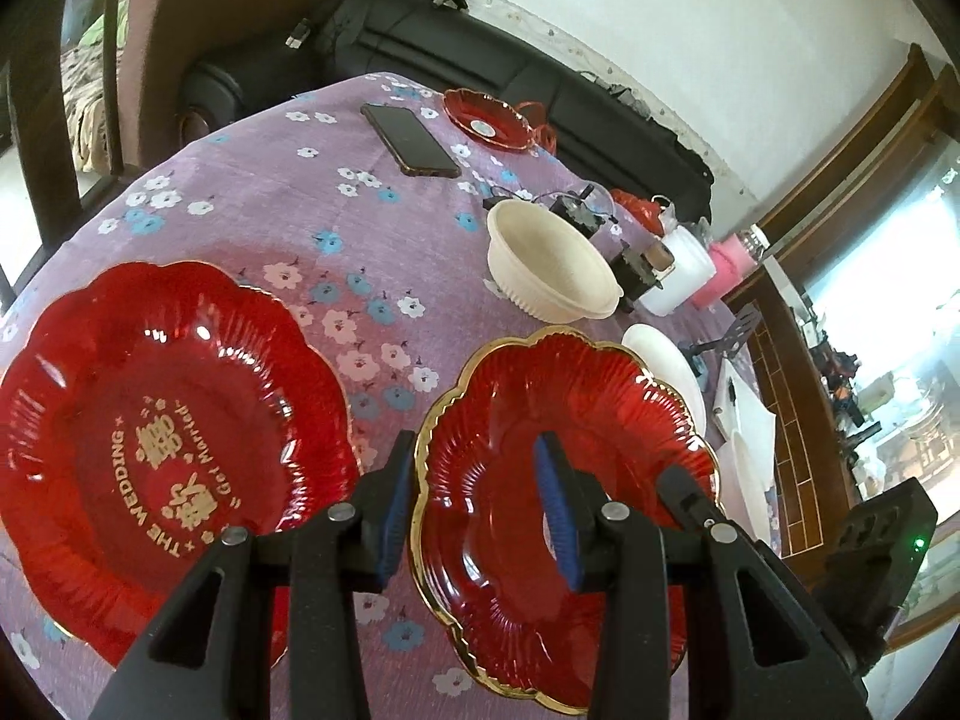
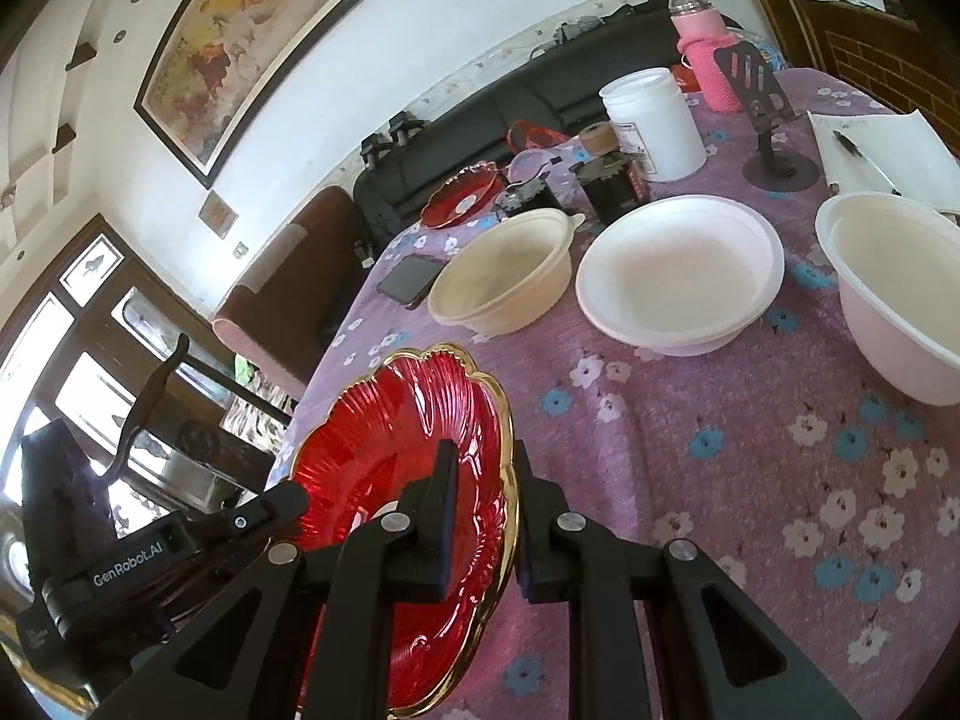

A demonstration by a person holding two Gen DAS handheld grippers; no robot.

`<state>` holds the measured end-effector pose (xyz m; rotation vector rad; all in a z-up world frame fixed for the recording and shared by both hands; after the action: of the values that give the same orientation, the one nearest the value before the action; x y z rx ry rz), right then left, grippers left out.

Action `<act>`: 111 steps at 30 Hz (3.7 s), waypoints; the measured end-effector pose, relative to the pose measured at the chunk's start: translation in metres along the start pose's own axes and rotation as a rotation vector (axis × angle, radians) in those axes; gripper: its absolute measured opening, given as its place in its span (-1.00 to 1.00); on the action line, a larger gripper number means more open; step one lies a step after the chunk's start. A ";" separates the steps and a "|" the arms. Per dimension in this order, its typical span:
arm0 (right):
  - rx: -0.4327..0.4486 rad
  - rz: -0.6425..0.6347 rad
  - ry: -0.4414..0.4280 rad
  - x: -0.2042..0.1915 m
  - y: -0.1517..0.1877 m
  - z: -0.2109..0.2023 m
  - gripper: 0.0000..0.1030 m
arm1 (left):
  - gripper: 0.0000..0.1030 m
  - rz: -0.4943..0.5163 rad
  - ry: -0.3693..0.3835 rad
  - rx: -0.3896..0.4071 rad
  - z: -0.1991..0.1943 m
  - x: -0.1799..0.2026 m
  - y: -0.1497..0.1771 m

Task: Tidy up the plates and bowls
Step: 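Lift the sticker plate with both grippers and carry it over the wedding plate, then lower the sticker plate into the wedding plate with both grippers, then open both grippers and lift them off the stacked plates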

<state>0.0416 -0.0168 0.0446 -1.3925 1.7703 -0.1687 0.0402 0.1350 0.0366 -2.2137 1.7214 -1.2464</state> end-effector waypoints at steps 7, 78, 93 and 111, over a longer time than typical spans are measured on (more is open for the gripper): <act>-0.006 -0.031 -0.009 -0.018 0.005 -0.001 -0.66 | -0.26 -0.028 0.017 0.034 -0.020 -0.012 -0.001; -0.250 -0.320 0.047 -0.144 0.098 0.124 -0.70 | -0.84 -0.183 -0.216 0.130 -0.070 -0.199 -0.009; -0.257 -0.437 0.138 -0.157 0.102 0.129 -0.24 | 0.56 -0.220 -0.040 0.108 -0.078 -0.175 -0.010; -0.055 -0.461 0.126 -0.169 0.074 0.079 0.08 | 0.59 -0.058 -0.143 0.284 -0.133 -0.138 -0.018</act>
<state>0.0434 0.1835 0.0422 -1.8492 1.5344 -0.4651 -0.0345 0.3103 0.0594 -2.1391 1.3452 -1.2234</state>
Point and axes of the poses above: each gripper's, at about its wrist camera, not at the fingertips, and z roughly the way its jaws point, x to its right, y to its underside, the point moved 7 cm from there along z, roughly the way its jaws point, and after that the axes turned 6 degrees about y, right-handed, at the moved point
